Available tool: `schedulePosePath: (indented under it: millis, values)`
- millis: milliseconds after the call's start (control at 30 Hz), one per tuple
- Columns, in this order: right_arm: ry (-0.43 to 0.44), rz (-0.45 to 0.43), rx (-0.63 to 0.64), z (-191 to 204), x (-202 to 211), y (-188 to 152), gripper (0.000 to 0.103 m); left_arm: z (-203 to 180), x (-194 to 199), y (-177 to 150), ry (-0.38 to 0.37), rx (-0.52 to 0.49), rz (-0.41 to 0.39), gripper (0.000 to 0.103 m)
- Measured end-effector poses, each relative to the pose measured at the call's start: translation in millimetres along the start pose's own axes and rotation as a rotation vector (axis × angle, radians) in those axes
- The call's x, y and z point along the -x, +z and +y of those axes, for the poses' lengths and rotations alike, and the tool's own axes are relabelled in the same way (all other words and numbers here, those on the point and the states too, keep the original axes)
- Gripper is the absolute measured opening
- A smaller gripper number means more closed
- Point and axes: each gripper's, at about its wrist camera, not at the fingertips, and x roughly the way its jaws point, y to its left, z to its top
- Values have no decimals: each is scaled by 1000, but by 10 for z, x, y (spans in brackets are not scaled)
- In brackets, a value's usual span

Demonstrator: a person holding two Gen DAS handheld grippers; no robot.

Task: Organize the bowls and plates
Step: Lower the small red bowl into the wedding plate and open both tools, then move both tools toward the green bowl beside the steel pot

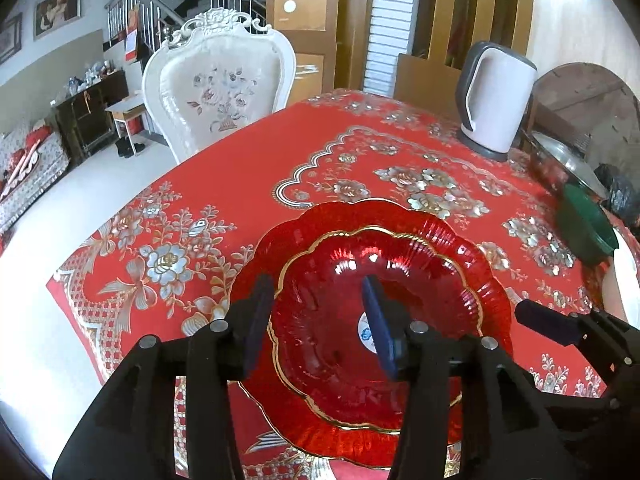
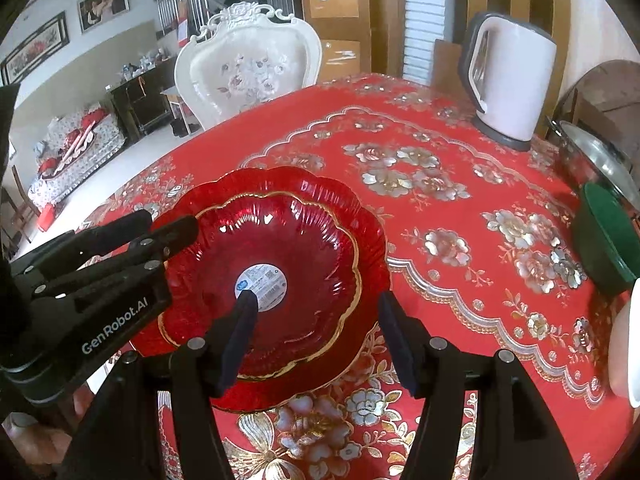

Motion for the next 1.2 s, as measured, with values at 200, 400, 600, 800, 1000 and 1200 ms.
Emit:
schedulePosePath:
  millis: [200,400,600,800,1000,1200]
  values:
    - [8,-3,-19,-42,17,-28,62,-35,17,-10,-1,-8,-11,46]
    - [25,-38,-74,-174,112,-54,62,-173,94,-16,-39,-52,-51,46]
    - [18,-93,-148,-403,259,-109,62,-424,149,-5,-160,-106,-79,46]
    - [-14,-141,-208,-654,481,-202,63,-802,268,45,-182,-167,-124,46]
    - [-43,-187,-287,-998,723,-325,66,-1169,353,59,-238,-214,-134,53]
    - [-84,-209,-360,-1343,916,-439,67,-1552,434,50,-278,-270,-140,57]
